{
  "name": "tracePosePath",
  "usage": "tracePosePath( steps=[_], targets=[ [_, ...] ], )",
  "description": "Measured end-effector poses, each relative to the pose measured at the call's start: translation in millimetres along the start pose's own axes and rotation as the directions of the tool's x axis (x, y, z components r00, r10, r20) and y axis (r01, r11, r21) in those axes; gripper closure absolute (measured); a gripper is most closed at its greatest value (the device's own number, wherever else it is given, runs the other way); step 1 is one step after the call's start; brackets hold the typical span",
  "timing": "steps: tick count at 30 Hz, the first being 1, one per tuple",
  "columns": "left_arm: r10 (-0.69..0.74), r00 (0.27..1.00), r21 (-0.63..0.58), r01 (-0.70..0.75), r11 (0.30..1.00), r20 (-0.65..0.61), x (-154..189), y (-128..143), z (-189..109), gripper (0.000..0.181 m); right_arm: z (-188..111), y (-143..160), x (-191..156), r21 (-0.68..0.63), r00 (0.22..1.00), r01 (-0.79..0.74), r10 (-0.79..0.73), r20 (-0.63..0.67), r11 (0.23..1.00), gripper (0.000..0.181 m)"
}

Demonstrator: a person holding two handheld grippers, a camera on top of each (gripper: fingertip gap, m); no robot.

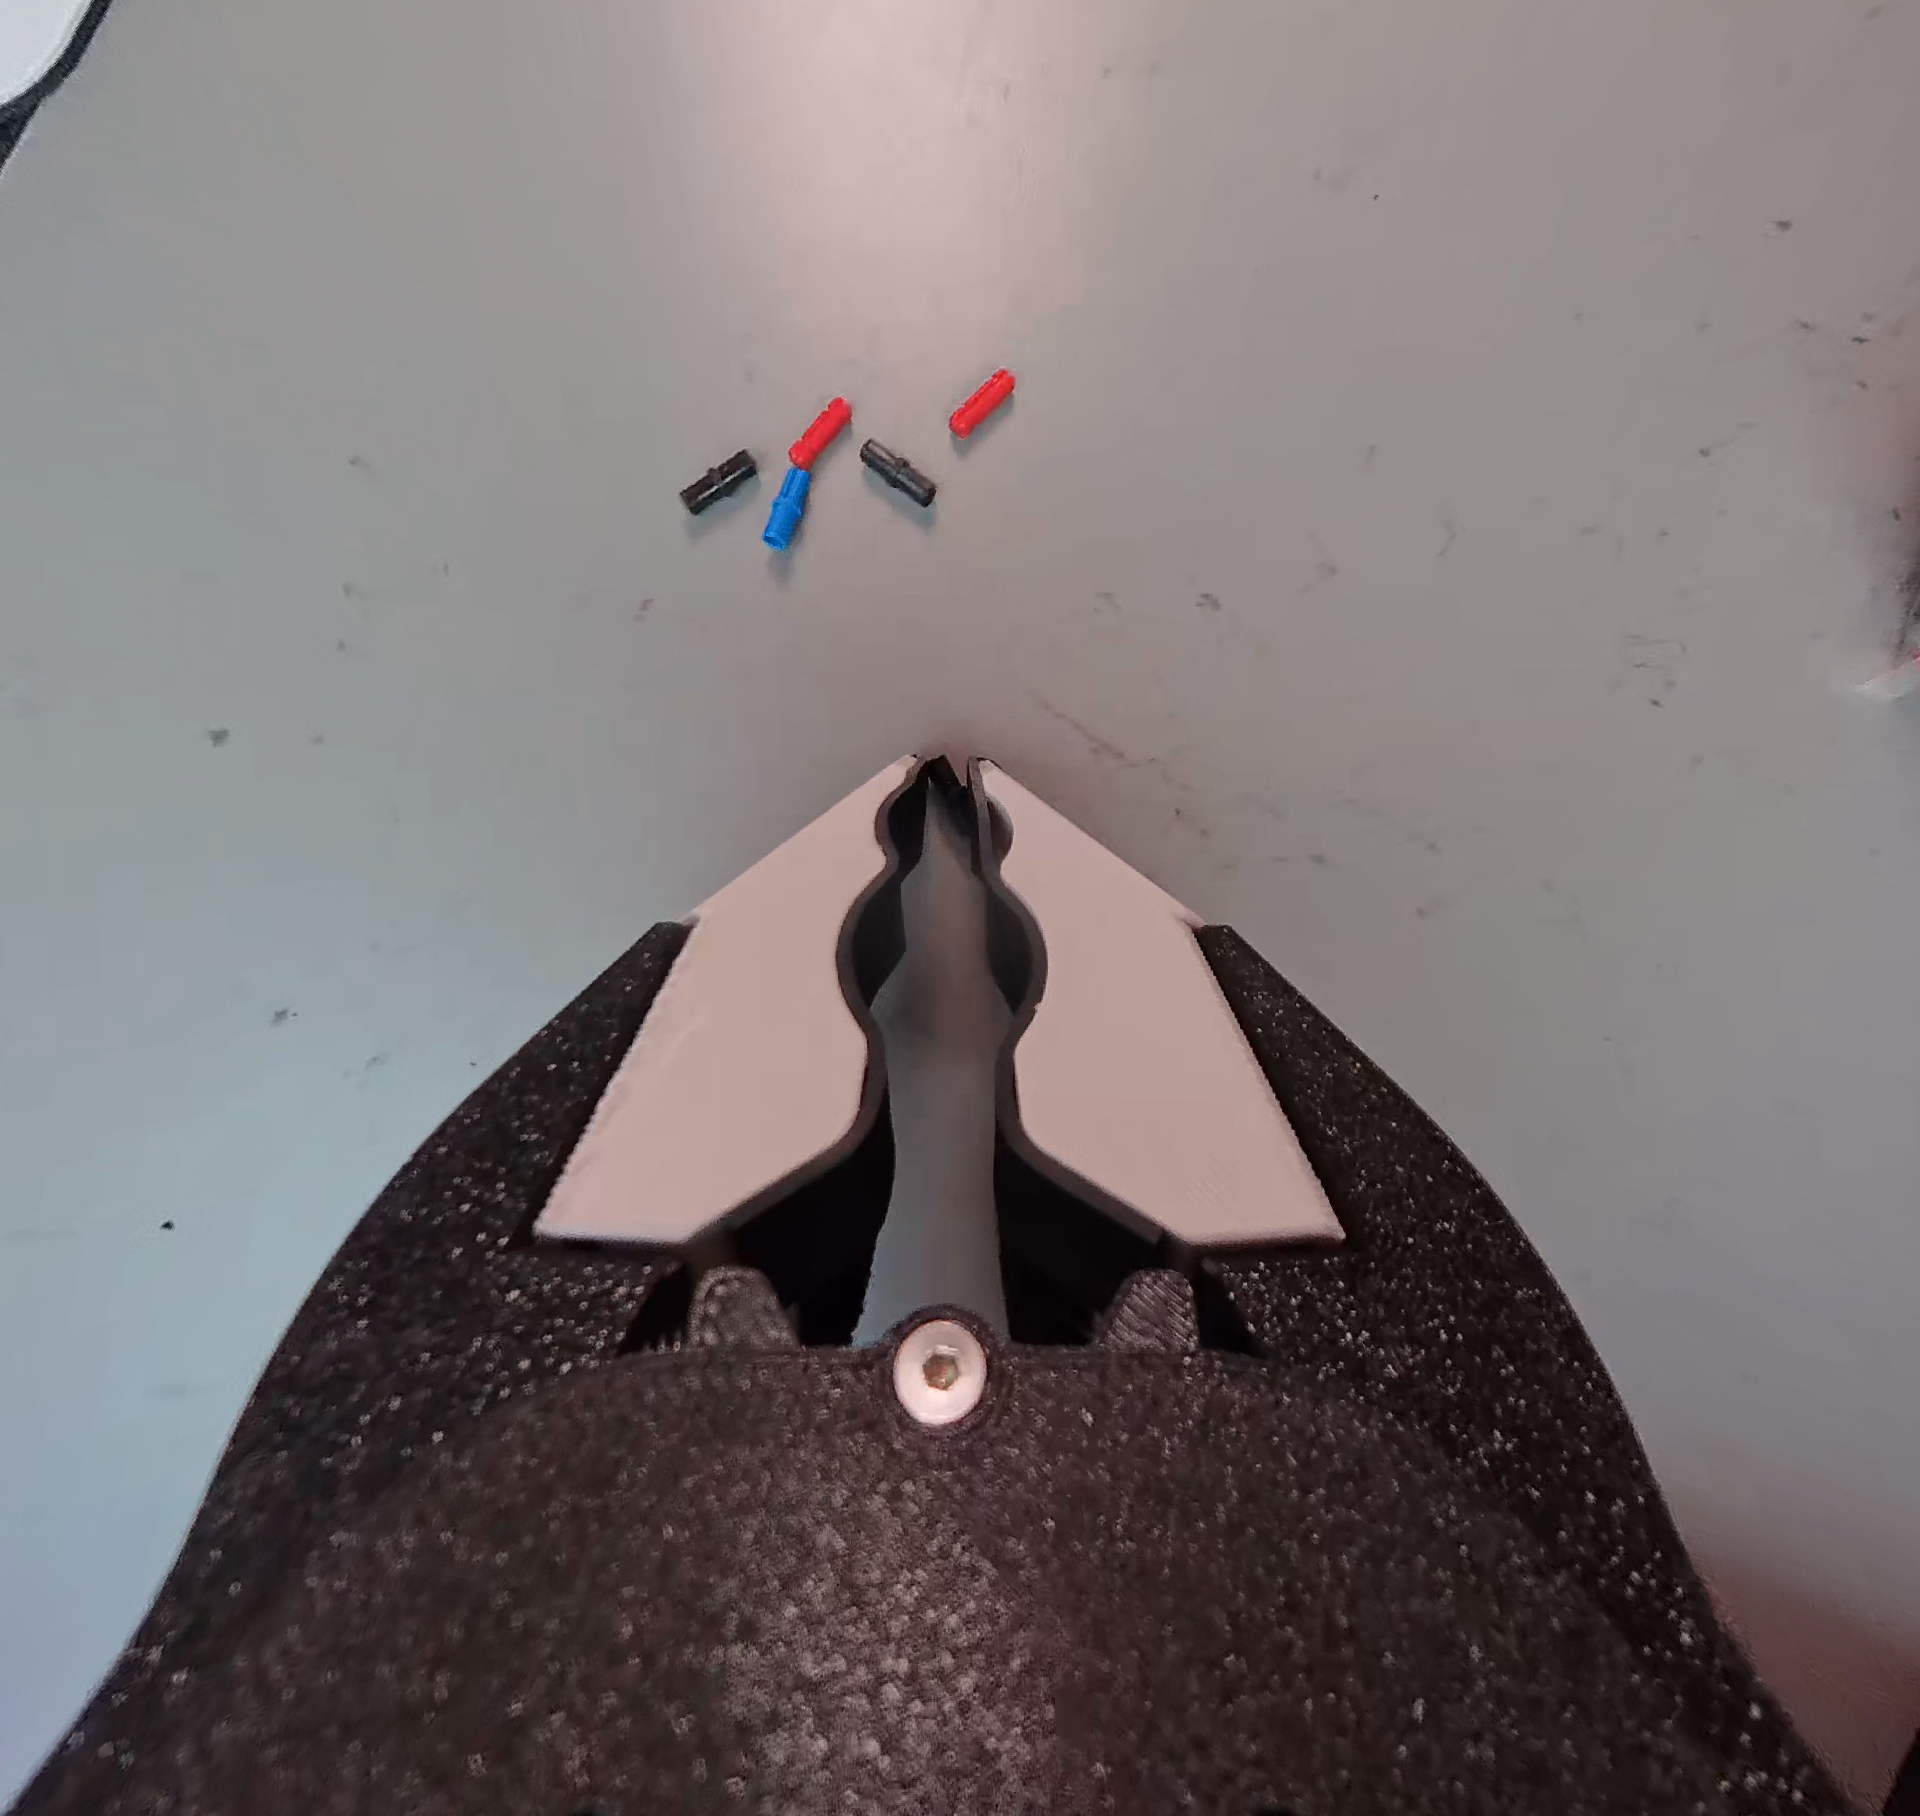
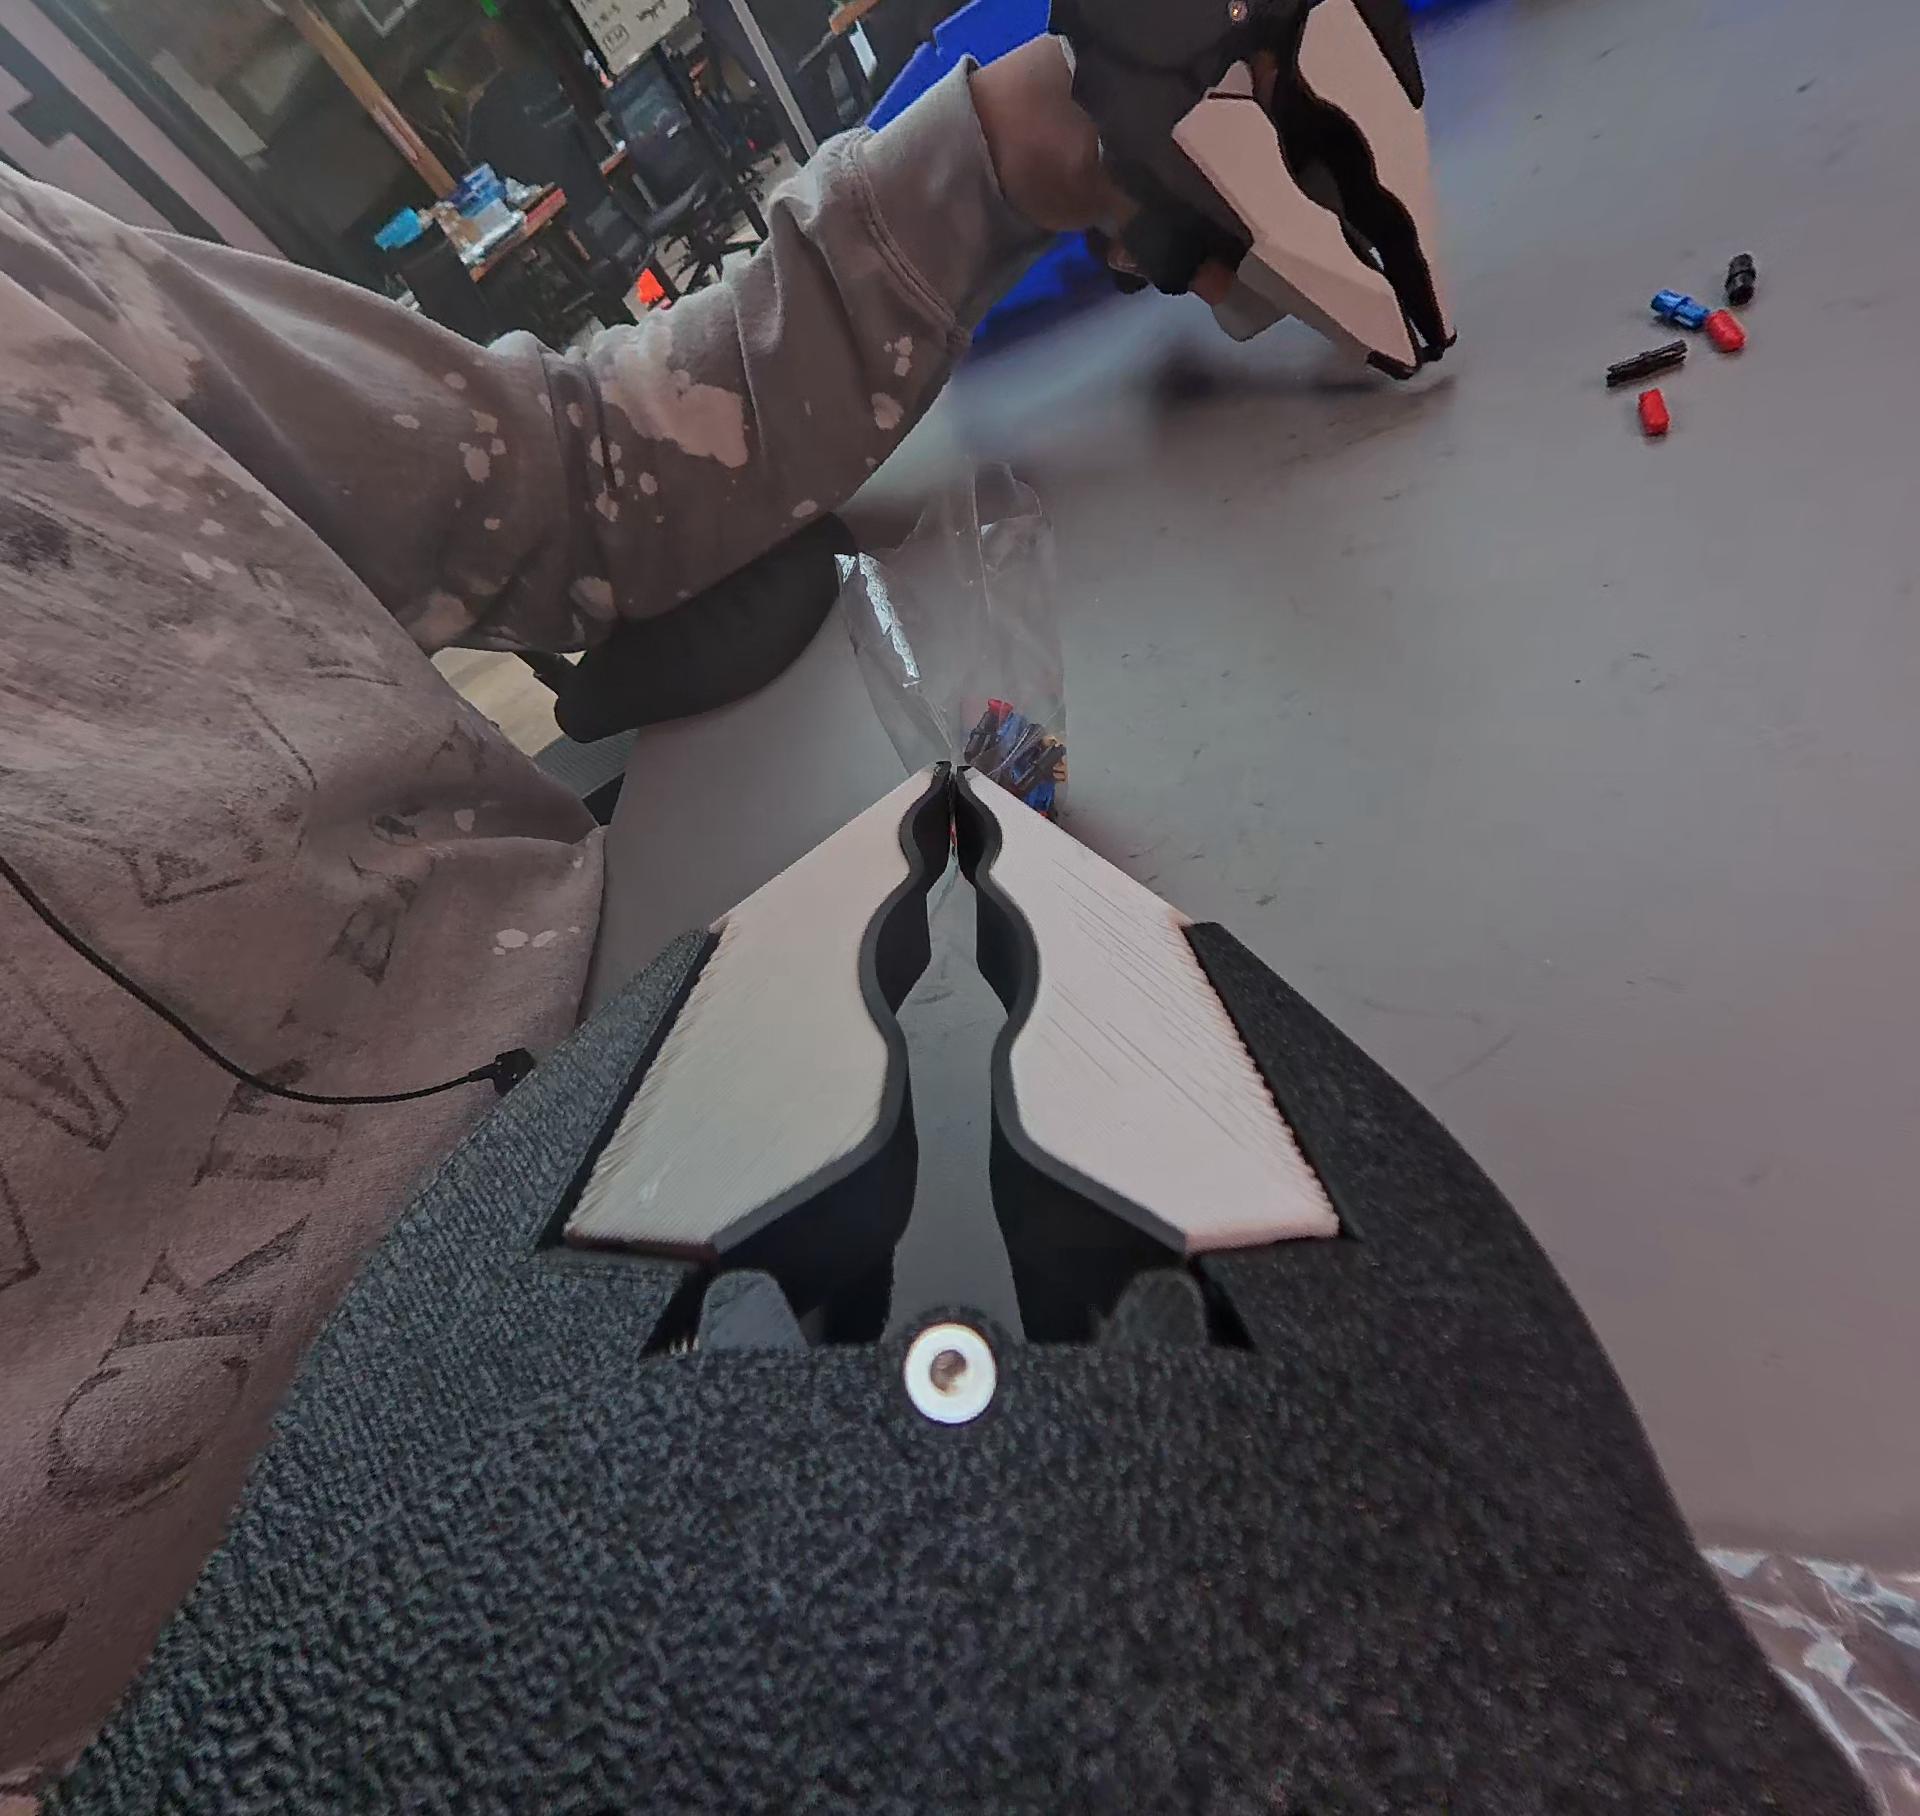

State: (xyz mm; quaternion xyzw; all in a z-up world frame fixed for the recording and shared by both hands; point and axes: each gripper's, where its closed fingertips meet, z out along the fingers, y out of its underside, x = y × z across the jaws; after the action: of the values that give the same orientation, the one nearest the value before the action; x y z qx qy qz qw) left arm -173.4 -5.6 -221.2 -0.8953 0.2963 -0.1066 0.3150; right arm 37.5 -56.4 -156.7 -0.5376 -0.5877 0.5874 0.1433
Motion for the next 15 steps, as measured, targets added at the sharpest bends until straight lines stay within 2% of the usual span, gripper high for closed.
tracePosePath(
  steps=[3, 6, 8, 11, 15],
  targets=[
    [0.048, 0.992, 0.157, -0.029, 0.987, -0.114, 31, -38, -14, 0.175, 0, 0, 0, 0.0, 1.0, 0.001, -0.001, -0.001, 1.0, 0.181],
    [0.223, 0.945, 0.342, -0.133, 0.93, -0.241, 93, -91, -41, 0.177, 1, 0, 0, 0.001, 1.0, -0.003, 0.003, 0.0, 1.0, 0.181],
    [0.339, 0.898, 0.391, -0.216, 0.895, -0.28, 133, -111, -50, 0.177, 1, 1, 1, 0.001, 1.0, -0.008, 0.008, 0.002, 1.0, 0.181],
    [0.442, 0.841, 0.397, -0.307, 0.865, -0.312, 175, -122, -45, 0.177, 2, 1, 1, -0.001, 1.0, -0.007, 0.007, 0.003, 1.0, 0.181],
    [0.458, 0.827, 0.331, -0.354, 0.875, -0.325, 185, -113, -27, 0.176, 2, 1, -1, -0.004, 1.0, 0.0, 0.0, 0.002, 1.0, 0.181]
  ],
)
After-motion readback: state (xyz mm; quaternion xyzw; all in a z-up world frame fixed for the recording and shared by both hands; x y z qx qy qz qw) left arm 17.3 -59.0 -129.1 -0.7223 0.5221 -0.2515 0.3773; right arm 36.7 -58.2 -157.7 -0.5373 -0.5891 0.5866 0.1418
